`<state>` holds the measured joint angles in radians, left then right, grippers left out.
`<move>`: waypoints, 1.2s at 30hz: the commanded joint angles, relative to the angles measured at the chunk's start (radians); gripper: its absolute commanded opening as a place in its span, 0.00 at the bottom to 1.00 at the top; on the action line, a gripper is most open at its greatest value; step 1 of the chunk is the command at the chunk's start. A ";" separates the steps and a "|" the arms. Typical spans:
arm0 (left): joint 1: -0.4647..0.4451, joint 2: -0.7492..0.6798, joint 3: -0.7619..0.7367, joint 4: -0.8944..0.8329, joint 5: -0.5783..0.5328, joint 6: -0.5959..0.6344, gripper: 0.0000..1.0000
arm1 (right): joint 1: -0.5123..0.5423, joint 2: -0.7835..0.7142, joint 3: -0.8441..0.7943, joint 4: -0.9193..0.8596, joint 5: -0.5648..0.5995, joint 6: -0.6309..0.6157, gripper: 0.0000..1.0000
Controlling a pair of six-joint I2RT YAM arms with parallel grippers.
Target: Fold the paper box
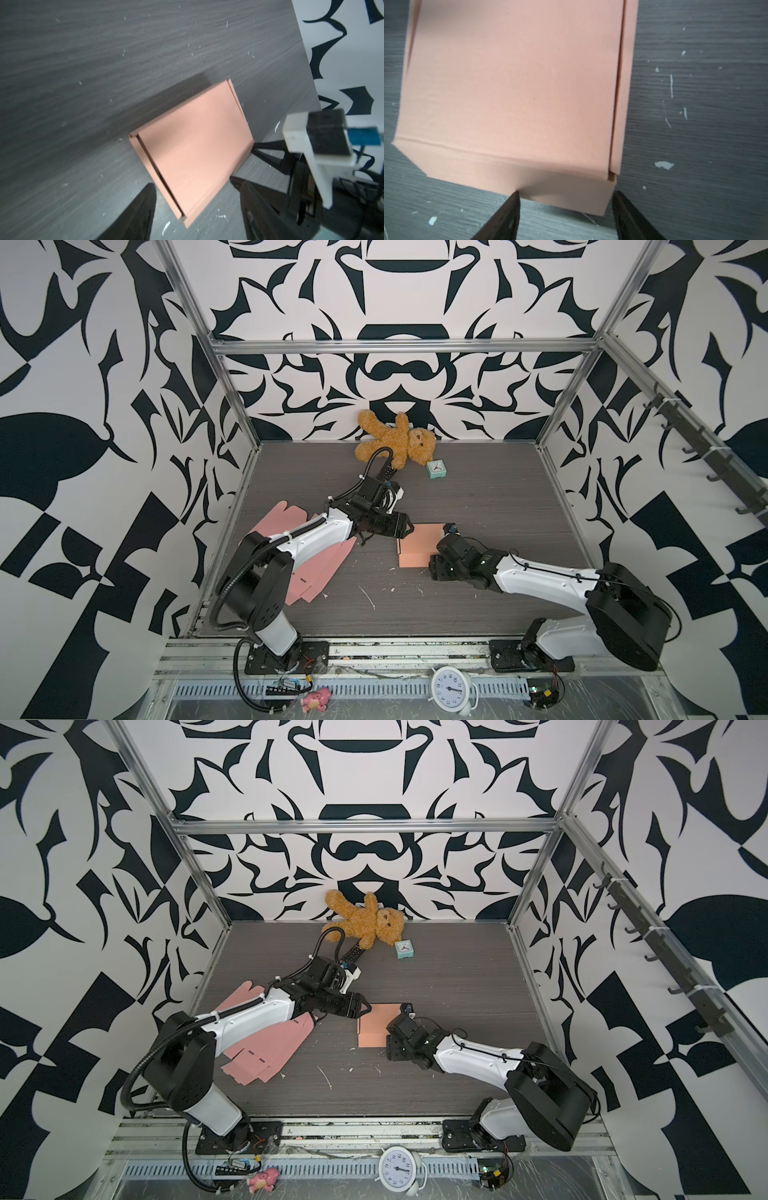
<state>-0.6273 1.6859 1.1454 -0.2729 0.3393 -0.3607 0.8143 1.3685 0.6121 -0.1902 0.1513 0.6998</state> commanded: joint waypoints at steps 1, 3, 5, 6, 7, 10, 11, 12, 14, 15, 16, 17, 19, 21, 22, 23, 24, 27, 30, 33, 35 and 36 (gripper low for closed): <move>0.028 0.093 0.091 -0.032 0.071 0.047 0.68 | 0.004 -0.014 0.006 0.006 0.030 -0.013 0.72; 0.030 0.156 0.150 -0.054 0.081 0.063 0.68 | 0.003 -0.009 0.008 0.003 0.031 -0.016 0.72; 0.031 0.210 0.193 -0.064 0.091 0.071 0.68 | 0.001 -0.004 0.013 -0.001 0.031 -0.019 0.72; 0.032 0.235 0.209 -0.064 0.097 0.072 0.68 | 0.001 -0.002 0.016 -0.003 0.033 -0.023 0.72; 0.033 0.257 0.224 -0.064 0.103 0.073 0.68 | 0.001 0.000 0.017 -0.005 0.032 -0.025 0.72; 0.035 0.300 0.251 -0.068 0.115 0.082 0.68 | -0.006 0.003 0.018 -0.006 0.033 -0.028 0.72; 0.035 0.309 0.256 -0.073 0.118 0.088 0.68 | -0.008 0.002 0.018 -0.006 0.033 -0.031 0.72; 0.037 0.314 0.259 -0.077 0.119 0.094 0.68 | -0.012 0.001 0.018 -0.007 0.031 -0.032 0.72; 0.037 0.318 0.260 -0.084 0.122 0.101 0.68 | -0.018 0.003 0.016 -0.007 0.032 -0.035 0.72; 0.037 0.318 0.259 -0.086 0.127 0.104 0.68 | -0.021 0.003 0.014 -0.005 0.031 -0.034 0.72; 0.037 0.319 0.256 -0.087 0.132 0.104 0.68 | -0.025 0.005 0.012 -0.003 0.032 -0.034 0.72; 0.037 0.319 0.254 -0.087 0.133 0.106 0.67 | -0.028 0.006 0.011 -0.002 0.032 -0.036 0.72; 0.038 0.320 0.245 -0.087 0.133 0.105 0.67 | -0.036 0.008 0.011 -0.001 0.030 -0.042 0.72; 0.037 0.319 0.236 -0.082 0.136 0.102 0.67 | -0.042 0.008 0.013 -0.005 0.031 -0.051 0.72; 0.037 0.317 0.231 -0.079 0.141 0.101 0.67 | -0.045 0.009 0.016 -0.006 0.032 -0.055 0.72; 0.037 0.316 0.227 -0.074 0.144 0.097 0.66 | -0.048 0.010 0.017 -0.007 0.032 -0.060 0.72; 0.037 0.313 0.221 -0.069 0.147 0.096 0.66 | -0.051 0.010 0.019 -0.006 0.032 -0.063 0.72; 0.036 0.301 0.204 -0.058 0.154 0.085 0.65 | -0.060 0.024 0.026 -0.006 0.030 -0.071 0.72; 0.037 0.295 0.193 -0.055 0.160 0.082 0.63 | -0.066 0.036 0.029 0.002 0.029 -0.074 0.72; 0.037 0.295 0.183 -0.055 0.166 0.082 0.63 | -0.070 0.050 0.033 0.012 0.027 -0.075 0.72; 0.036 0.293 0.175 -0.050 0.170 0.079 0.63 | -0.072 0.060 0.040 0.016 0.024 -0.079 0.72; 0.037 0.291 0.171 -0.046 0.172 0.077 0.62 | -0.071 0.066 0.042 0.018 0.025 -0.079 0.72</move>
<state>-0.5938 2.0029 1.3373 -0.3145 0.4839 -0.2844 0.7475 1.4284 0.6186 -0.1886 0.1608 0.6338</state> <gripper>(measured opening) 0.627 0.717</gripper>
